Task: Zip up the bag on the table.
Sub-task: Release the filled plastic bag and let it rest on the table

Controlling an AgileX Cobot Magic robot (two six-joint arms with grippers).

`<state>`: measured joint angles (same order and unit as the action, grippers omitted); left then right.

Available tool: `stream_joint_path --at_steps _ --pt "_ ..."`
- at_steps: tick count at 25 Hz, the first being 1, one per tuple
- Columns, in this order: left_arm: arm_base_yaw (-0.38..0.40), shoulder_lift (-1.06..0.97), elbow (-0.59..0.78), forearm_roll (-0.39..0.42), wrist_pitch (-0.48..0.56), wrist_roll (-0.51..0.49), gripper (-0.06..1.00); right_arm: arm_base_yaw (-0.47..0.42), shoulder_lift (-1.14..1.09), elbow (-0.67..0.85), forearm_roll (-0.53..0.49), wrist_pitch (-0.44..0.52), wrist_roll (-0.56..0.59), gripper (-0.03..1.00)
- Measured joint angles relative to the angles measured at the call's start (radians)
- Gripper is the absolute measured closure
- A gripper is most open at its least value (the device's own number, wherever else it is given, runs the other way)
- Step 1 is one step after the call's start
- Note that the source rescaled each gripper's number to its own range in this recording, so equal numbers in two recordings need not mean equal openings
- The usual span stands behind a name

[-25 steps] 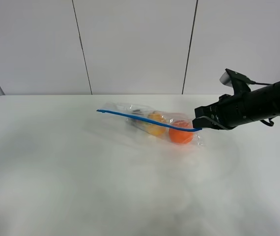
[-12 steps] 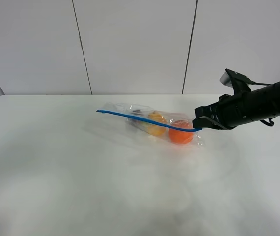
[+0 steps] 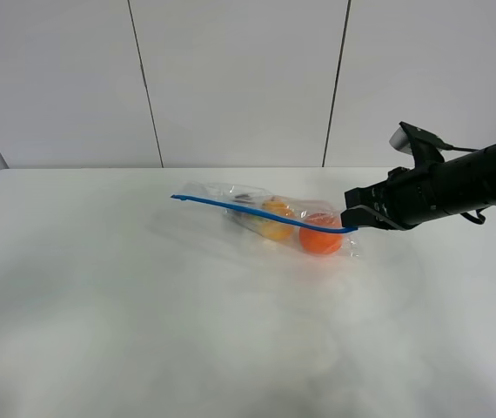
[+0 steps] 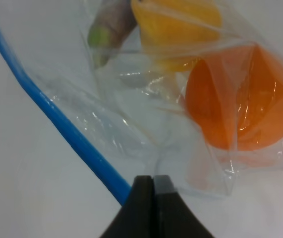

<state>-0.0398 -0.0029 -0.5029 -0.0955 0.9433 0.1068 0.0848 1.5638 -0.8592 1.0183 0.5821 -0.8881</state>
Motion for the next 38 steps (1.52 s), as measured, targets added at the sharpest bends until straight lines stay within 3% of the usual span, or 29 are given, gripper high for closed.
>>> stream_joint_path --at_steps 8,13,19,38 --pt "0.000 0.000 -0.002 0.004 0.002 -0.004 0.22 0.000 0.000 0.000 -0.002 0.000 0.004 0.97" --pt "0.000 0.000 -0.001 0.015 0.089 -0.009 0.22 0.000 0.000 0.000 -0.003 0.000 0.004 0.97" --pt "0.000 0.000 0.004 0.019 0.118 -0.031 0.22 0.000 0.000 0.000 -0.003 0.000 0.004 0.97" --pt "0.000 0.000 0.009 0.019 0.123 -0.042 0.22 0.000 0.000 0.000 -0.005 -0.001 0.004 0.95"
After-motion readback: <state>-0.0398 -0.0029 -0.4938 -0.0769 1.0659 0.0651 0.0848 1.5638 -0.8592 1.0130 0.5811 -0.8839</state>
